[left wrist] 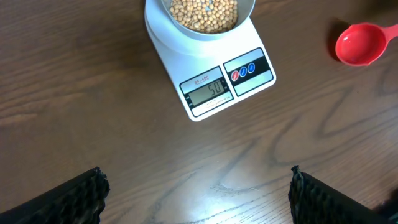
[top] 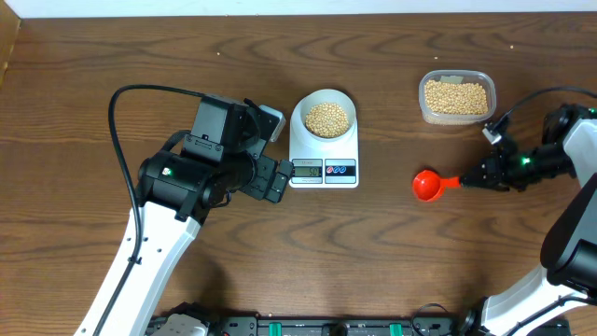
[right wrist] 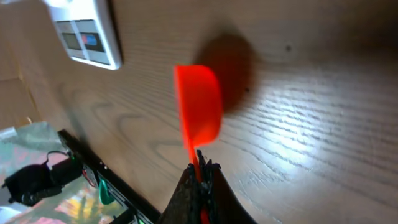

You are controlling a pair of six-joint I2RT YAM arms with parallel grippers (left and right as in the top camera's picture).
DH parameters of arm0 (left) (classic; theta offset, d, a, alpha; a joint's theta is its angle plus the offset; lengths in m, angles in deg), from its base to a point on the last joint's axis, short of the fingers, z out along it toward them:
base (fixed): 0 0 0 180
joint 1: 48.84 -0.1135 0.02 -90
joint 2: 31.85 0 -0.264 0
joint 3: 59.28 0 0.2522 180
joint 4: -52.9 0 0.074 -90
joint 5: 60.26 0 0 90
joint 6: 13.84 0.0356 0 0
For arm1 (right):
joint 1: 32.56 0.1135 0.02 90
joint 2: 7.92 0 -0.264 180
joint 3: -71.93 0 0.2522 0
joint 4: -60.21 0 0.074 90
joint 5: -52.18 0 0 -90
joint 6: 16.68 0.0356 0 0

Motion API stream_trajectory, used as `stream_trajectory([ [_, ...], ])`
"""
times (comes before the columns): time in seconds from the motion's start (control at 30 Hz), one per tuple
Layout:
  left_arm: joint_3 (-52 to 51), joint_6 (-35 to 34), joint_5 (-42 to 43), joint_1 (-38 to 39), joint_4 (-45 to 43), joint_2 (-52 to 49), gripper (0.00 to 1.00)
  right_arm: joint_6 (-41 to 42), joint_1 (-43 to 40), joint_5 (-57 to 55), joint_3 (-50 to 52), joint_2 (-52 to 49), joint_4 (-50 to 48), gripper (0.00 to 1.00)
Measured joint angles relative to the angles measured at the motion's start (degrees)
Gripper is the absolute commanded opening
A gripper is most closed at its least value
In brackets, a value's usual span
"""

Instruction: Scoop item into bowl and weigh 50g on scale

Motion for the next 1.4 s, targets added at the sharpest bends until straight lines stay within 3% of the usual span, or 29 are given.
stream_trajectory([
  [0.07,0.0,0.0,0.0,0.0,0.0,0.0,0.95,1.4,0.0,-0.9,0.4,0.0,-0.4,0.1],
  [0.13,0.0,0.0,0.0,0.0,0.0,0.0,0.95,2.6,0.0,-2.1,0.4,0.0,-0.8,0.34],
  [0.23,0.0,0.0,0.0,0.0,0.0,0.0,0.95,4.3,0.0,-4.5,0.6,0.0,-2.1,0.43],
  [0.33,0.0,0.0,0.0,0.0,0.0,0.0,0.95,6.7,0.0,-6.5,0.7,0.0,-4.1,0.68],
  [0.5,0.0,0.0,0.0,0.0,0.0,0.0,0.95,9.5,0.0,-8.3,0.7,0.0,-6.4,0.88],
  [0.77,0.0,0.0,0.0,0.0,0.0,0.0,0.95,19.1,0.0,-17.9,-2.9,0.0,-4.9,0.99],
  [1.07,0.0,0.0,0.0,0.0,0.0,0.0,0.95,23.4,1.7,-25.2,-18.0,1.6,1.8,0.99],
  [1.4,0.0,0.0,0.0,0.0,0.0,0.0,0.95,20.2,10.7,-21.5,-23.6,18.5,-1.9,0.99],
])
